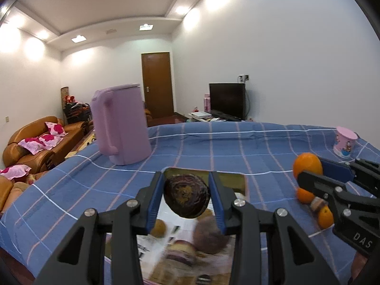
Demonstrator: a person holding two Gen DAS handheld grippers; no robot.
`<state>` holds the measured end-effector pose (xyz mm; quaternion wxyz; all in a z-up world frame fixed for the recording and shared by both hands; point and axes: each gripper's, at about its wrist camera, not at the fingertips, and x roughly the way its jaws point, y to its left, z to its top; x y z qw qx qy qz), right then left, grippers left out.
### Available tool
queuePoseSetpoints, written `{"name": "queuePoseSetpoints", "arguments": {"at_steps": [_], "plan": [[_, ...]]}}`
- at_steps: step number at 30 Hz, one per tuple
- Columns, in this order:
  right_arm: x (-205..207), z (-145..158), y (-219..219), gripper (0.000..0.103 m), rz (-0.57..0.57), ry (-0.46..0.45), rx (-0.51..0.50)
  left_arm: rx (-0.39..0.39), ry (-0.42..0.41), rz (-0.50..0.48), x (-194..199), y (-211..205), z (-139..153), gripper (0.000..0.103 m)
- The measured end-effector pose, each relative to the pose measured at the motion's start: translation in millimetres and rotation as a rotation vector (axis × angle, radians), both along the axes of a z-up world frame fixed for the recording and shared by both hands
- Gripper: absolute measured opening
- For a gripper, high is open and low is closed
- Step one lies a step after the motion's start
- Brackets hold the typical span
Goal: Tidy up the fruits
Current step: 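Carry the dark brown fruit and the orange over the pink tin with both tools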
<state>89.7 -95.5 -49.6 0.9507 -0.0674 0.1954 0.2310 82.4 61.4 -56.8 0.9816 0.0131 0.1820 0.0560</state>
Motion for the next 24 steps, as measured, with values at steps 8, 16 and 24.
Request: {"name": "queuePoseSetpoints", "arguments": {"at_steps": [8, 16, 24], "plan": [[21.3, -3.3, 26.5, 0.034, 0.05, 0.032, -0.012, -0.007, 0.062, 0.044, 20.9, 32.7, 0.5, 0.04], [36.0, -11.3, 56.2, 0.034, 0.088, 0.06, -0.041, 0.009, 0.139, 0.063, 40.8, 42.4, -7.0, 0.04], [50.1, -25.9, 70.1, 0.034, 0.101, 0.12, -0.058, 0.026, 0.21, 0.052, 54.9, 43.5, -16.5, 0.04]]}}
